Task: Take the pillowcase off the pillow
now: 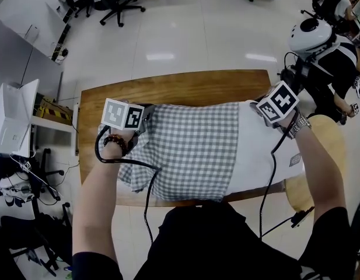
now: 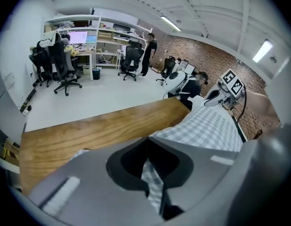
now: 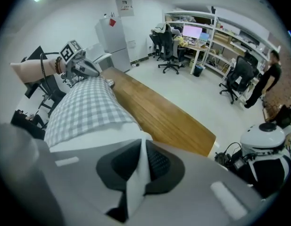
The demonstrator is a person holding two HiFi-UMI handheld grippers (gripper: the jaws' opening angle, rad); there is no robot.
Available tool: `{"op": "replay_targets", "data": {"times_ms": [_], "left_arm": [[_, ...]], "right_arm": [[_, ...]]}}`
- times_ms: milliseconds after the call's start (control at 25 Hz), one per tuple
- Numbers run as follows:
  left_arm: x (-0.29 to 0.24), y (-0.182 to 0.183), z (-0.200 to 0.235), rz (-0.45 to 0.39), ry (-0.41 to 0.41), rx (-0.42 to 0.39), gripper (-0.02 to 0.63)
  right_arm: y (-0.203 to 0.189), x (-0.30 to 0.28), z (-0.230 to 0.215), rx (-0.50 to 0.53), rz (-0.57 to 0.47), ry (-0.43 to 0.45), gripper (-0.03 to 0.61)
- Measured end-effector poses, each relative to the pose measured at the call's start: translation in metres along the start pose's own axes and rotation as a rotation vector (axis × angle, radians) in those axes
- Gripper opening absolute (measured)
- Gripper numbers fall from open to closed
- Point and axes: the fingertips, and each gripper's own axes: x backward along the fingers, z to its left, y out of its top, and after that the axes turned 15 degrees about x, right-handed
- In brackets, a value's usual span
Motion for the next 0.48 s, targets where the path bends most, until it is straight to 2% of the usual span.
{"op": "replay_targets", "data": {"times_ms": [120, 280, 480], "left_arm": [[0.0, -0.017, 0.01, -0.027, -0.013, 0.05, 0.008], [0.035, -0.022, 0.003, -0.067, 0.034, 0.032, 0.008], [0.067, -0.033, 0.01, -0.137, 0.072, 0.055, 0.006]], "right_arm": [[-0.005, 0.011, 0.01, -0.001, -0.009, -0.039, 0.014], [-0.004, 0.037, 0.026, 0.002, -0.01, -0.096, 0.014], [-0.012, 0.063, 0.039, -0.017, -0.017, -0.156, 0.014]]}}
